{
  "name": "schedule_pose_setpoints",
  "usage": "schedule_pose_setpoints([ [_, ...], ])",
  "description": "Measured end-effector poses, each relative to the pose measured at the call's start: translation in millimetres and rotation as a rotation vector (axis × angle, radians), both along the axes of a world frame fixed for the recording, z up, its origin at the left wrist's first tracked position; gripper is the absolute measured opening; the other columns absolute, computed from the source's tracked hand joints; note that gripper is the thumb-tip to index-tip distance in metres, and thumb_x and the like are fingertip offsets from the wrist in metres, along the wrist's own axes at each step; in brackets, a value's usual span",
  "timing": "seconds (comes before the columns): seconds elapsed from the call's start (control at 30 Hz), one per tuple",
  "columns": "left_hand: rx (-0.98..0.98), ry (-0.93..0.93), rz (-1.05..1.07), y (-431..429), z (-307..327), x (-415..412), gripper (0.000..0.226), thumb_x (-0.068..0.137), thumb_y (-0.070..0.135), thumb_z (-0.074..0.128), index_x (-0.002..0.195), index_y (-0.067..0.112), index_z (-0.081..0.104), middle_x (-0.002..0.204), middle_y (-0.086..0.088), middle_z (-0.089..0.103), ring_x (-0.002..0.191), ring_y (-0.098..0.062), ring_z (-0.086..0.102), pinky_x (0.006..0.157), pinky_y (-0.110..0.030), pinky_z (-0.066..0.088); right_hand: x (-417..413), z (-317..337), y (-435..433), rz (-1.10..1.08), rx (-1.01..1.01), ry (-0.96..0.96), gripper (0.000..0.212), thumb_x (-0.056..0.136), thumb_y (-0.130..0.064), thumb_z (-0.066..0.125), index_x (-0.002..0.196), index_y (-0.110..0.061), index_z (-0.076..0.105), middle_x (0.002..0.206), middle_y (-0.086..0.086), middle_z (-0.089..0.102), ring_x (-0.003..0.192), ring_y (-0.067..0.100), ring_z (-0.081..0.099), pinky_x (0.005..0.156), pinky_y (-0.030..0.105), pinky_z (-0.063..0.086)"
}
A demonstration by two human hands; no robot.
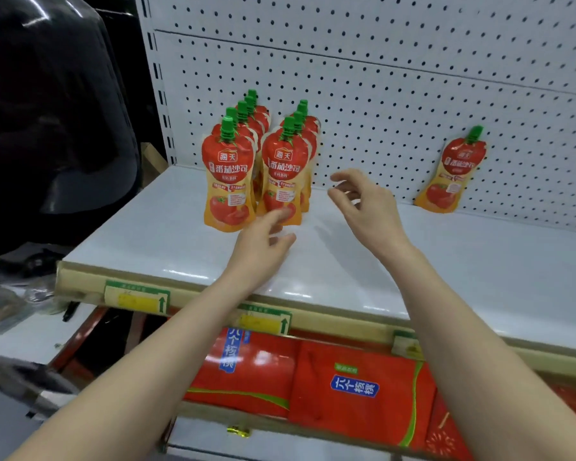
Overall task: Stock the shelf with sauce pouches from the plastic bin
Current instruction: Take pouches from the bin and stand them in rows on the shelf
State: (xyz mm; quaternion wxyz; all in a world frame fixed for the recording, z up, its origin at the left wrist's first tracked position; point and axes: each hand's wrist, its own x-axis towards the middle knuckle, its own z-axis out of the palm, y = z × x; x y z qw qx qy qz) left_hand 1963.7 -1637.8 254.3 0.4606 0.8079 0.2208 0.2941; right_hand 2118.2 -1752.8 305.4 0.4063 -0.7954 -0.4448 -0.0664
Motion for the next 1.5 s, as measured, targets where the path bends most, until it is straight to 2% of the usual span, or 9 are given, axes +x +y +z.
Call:
schedule_pose_setpoints([
  [0.13, -0.017, -0.079, -0.087, -39.6, 1.4, -23.4, 0.031, 0.091, 0.008, 0.06, 0.12, 0.019, 0.063, 0.107, 0.002, 0.07, 0.092, -0.004, 0.063, 0.083, -0.012, 0.048, -34.6, -24.4, -82.8, -0.104, -0.001, -0.049, 0.023, 0.097, -0.033, 0.057, 0.118, -0.025, 0.062, 0.101, -0.009, 0.069, 0.091, 0.011, 0.064, 0.084, 0.038, 0.053],
  [0.3, -0.097, -0.12, -0.257, -122.8, -15.0, -41.2, 0.027, 0.092, 0.007, 0.057, 0.111, 0.024, 0.066, 0.095, 0.007, 0.07, 0.091, -0.011, 0.066, 0.083, -0.021, 0.051, -86.4, -76.2, -210.2, -0.371, 0.056, -0.097, 0.02, 0.097, -0.025, 0.058, 0.115, -0.02, 0.065, 0.101, -0.006, 0.07, 0.088, 0.017, 0.064, 0.082, 0.039, 0.051],
  [0.4, -0.113, -0.076, -0.394, -184.6, -36.8, -41.5, 0.027, 0.091, 0.005, 0.058, 0.108, 0.025, 0.066, 0.095, 0.006, 0.07, 0.091, -0.01, 0.067, 0.086, -0.022, 0.051, -116.3, -119.8, -288.7, -0.561, 0.05, -0.101, 0.019, 0.096, -0.02, 0.061, 0.113, -0.015, 0.067, 0.102, -0.002, 0.071, 0.09, 0.018, 0.063, 0.084, 0.026, 0.045],
  [0.63, -0.104, 0.206, -0.714, -331.9, -126.3, -4.9, 0.032, 0.089, 0.0, 0.059, 0.112, 0.021, 0.065, 0.099, 0.006, 0.068, 0.086, -0.001, 0.062, 0.079, -0.017, 0.048, -166.2, -246.8, -453.8, -0.885, -0.07, 0.295, 0.022, 0.099, -0.024, 0.056, 0.118, -0.017, 0.065, 0.11, -0.002, 0.07, 0.095, 0.016, 0.063, 0.081, 0.027, 0.045],
  [0.77, -0.109, 0.419, -0.794, -414.3, -195.2, 31.0, 0.035, 0.09, 0.006, 0.06, 0.121, 0.023, 0.061, 0.11, 0.007, 0.067, 0.095, -0.002, 0.062, 0.086, -0.025, 0.053, -166.0, -309.4, -539.1, -0.994, -0.191, 0.596, 0.031, 0.098, -0.028, 0.056, 0.129, -0.027, 0.056, 0.114, -0.003, 0.068, 0.095, 0.019, 0.066, 0.078, 0.035, 0.053],
  [0.97, 0.058, 0.729, -0.845, -521.4, -309.4, 91.8, 0.059, 0.093, 0.025, 0.058, 0.147, 0.025, 0.034, 0.149, 0.001, 0.043, 0.133, -0.02, 0.044, 0.107, -0.038, 0.04, -94.8, -387.8, -654.2, -1.055, -0.444, 0.699, 0.046, 0.095, -0.017, 0.059, 0.14, -0.011, 0.049, 0.132, 0.014, 0.061, 0.112, 0.037, 0.06, 0.082, 0.039, 0.046],
  [1.07, 0.236, 0.767, -0.863, -553.9, -360.0, 122.6, 0.064, 0.094, 0.026, 0.057, 0.15, 0.016, 0.028, 0.155, -0.005, 0.032, 0.142, -0.023, 0.031, 0.112, -0.032, 0.027, -35.6, -429.9, -686.6, -1.03, -0.501, 0.71, 0.044, 0.094, -0.014, 0.052, 0.137, -0.013, 0.048, 0.125, 0.018, 0.06, 0.109, 0.042, 0.058, 0.075, 0.039, 0.044],
  [1.23, 0.456, 0.841, -0.893, -578.6, -434.3, 167.9, 0.071, 0.092, 0.019, 0.057, 0.151, 0.007, 0.021, 0.157, -0.019, 0.022, 0.143, -0.035, 0.025, 0.115, -0.044, 0.027, 53.1, -511.1, -702.3, -0.937, -0.734, 0.666, 0.039, 0.099, -0.016, 0.046, 0.136, -0.002, 0.046, 0.133, 0.025, 0.053, 0.118, 0.044, 0.052, 0.095, 0.045, 0.041],
  [1.5, 0.701, 0.963, -0.8, -608.0, -479.7, 189.6, 0.076, 0.092, 0.003, 0.047, 0.153, 0.006, 0.002, 0.151, -0.021, 0.032, 0.135, -0.039, 0.031, 0.11, -0.043, 0.032, 58.1, -554.8, -673.0, -1.064, -0.881, 0.655, 0.068, 0.087, -0.039, 0.062, 0.141, -0.003, 0.041, 0.132, 0.024, 0.053, 0.122, 0.042, 0.046, 0.1, 0.046, 0.037],
])
